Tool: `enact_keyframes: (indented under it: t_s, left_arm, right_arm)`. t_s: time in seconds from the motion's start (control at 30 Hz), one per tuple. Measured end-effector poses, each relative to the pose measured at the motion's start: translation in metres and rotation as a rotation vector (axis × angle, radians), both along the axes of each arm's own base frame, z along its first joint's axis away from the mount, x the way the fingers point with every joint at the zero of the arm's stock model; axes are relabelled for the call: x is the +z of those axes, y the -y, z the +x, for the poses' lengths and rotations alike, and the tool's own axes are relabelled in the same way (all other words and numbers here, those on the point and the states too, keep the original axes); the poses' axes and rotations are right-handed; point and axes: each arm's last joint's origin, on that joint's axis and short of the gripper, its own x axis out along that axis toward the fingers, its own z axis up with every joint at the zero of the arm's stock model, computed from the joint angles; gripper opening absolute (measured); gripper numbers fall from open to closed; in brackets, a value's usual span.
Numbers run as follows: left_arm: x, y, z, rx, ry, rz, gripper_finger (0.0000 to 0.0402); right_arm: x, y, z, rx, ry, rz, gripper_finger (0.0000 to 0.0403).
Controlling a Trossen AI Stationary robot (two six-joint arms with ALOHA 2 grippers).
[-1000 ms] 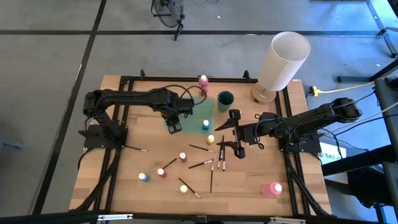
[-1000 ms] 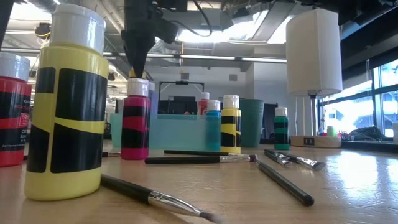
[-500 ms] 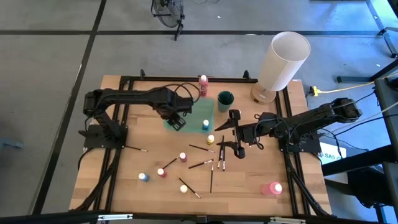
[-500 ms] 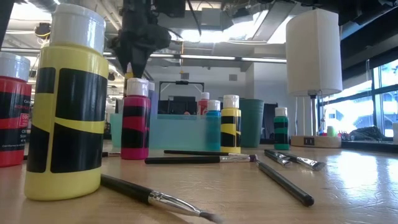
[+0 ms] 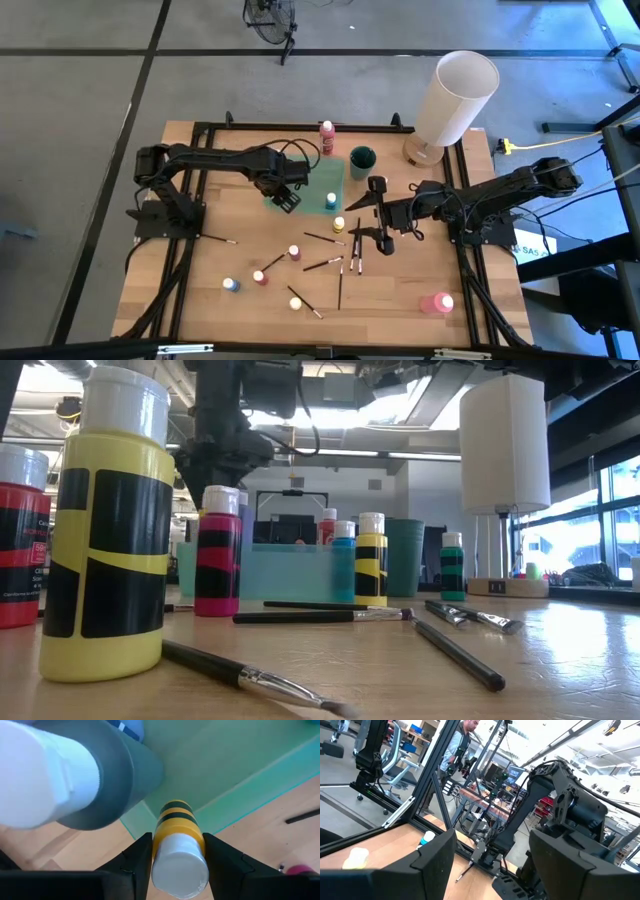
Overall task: Pick & Place Paint Supplies
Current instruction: Put the left small yellow paint bottle into the green bin
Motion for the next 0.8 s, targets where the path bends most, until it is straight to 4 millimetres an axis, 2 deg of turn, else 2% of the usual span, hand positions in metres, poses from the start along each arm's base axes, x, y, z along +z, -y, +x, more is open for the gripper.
enact_keyframes:
  t_s: [0.27, 0.53, 0.8]
  left_arm:
    - [-0.002, 0.001, -0.001, 0.001, -0.005, 0.008, 0.0154]
    - [-0.034, 0.002, -0.004, 0.009, 0.027, -0.015, 0.0154]
    - [-0.041, 0.003, -0.007, -0.006, 0.022, -0.034, 0.0169]
  right_arm:
    - [0.0, 0.0, 0.0, 0.0, 0.0, 0.0, 0.0257]
    - [0.0, 0.0, 0.0, 0.0, 0.0, 0.0, 0.0257]
    - [0.0, 0.0, 0.0, 0.0, 0.0, 0.0, 0.0257]
